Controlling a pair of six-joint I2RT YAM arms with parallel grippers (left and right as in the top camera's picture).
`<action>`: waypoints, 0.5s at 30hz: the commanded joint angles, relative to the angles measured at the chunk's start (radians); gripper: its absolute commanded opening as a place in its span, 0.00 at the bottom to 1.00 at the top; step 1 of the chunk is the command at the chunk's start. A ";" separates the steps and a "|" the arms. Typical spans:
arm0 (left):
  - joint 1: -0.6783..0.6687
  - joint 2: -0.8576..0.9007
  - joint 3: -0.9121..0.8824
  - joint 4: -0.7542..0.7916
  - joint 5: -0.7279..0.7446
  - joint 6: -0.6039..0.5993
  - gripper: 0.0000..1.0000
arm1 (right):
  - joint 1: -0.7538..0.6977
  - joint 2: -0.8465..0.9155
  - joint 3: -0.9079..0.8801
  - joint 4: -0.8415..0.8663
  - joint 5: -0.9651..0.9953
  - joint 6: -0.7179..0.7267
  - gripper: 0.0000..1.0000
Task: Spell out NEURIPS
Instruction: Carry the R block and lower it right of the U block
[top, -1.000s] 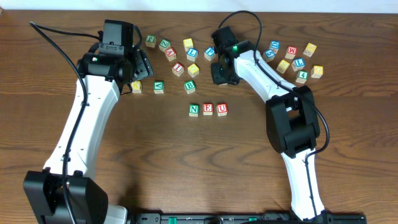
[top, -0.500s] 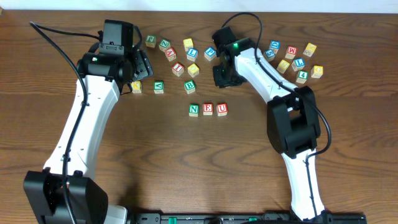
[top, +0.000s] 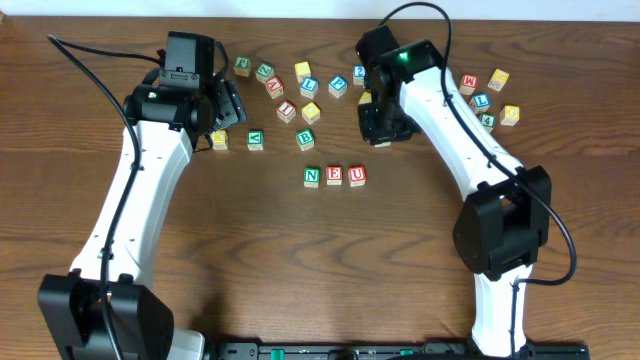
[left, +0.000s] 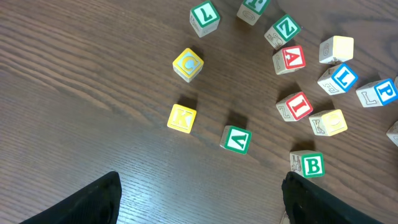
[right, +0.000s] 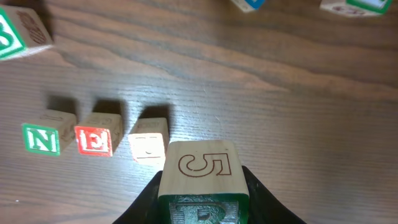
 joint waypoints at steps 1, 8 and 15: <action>0.003 0.013 -0.001 0.000 0.002 0.006 0.82 | -0.002 0.006 -0.064 0.004 0.002 0.025 0.28; 0.003 0.013 -0.001 0.002 0.002 0.006 0.81 | -0.002 0.006 -0.223 0.077 0.001 0.058 0.28; 0.003 0.013 -0.001 0.002 0.002 0.006 0.81 | -0.001 0.006 -0.308 0.164 0.001 0.065 0.29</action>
